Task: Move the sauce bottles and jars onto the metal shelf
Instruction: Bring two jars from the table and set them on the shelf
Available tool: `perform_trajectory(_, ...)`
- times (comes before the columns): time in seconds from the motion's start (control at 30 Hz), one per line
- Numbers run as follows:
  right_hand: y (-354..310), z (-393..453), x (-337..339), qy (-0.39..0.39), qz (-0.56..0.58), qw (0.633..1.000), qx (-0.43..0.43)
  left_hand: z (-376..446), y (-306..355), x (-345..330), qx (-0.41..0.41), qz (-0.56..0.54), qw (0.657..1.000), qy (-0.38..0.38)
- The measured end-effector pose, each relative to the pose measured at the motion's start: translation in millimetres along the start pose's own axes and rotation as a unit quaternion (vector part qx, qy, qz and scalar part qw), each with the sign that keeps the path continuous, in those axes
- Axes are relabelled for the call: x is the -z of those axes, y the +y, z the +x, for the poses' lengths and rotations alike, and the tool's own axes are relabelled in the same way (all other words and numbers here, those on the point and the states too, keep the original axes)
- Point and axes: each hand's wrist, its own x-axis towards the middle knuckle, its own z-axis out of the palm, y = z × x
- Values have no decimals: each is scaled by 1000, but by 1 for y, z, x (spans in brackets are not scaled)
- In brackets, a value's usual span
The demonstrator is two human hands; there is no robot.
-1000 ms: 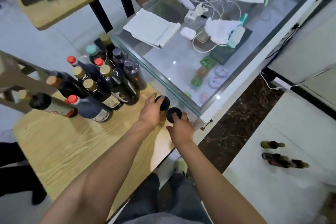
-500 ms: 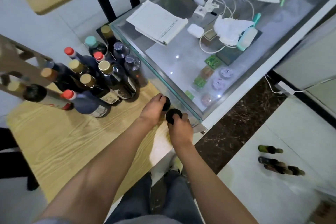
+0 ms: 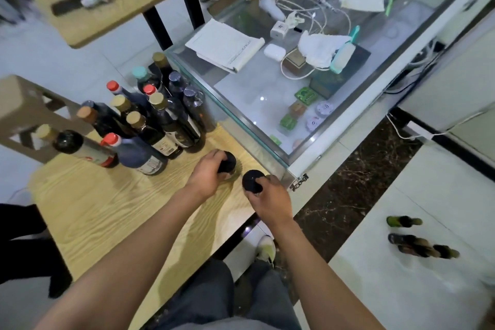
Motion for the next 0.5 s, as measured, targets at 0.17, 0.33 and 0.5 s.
perform_trajectory(0.17, -6, -30, 11, 71, 83, 993, -49, -15, 3, 18, -46, -50, 998, -2)
perform_trajectory(0.33, -21, -74, 26, 189, 172, 962, -91, -33, 22, 37, -83, -116, 990, -19)
perform_trajectory(0.5, -24, -129, 37, 302, 231, 917, -116, -55, 58, 45, -154, -203, 965, -55)
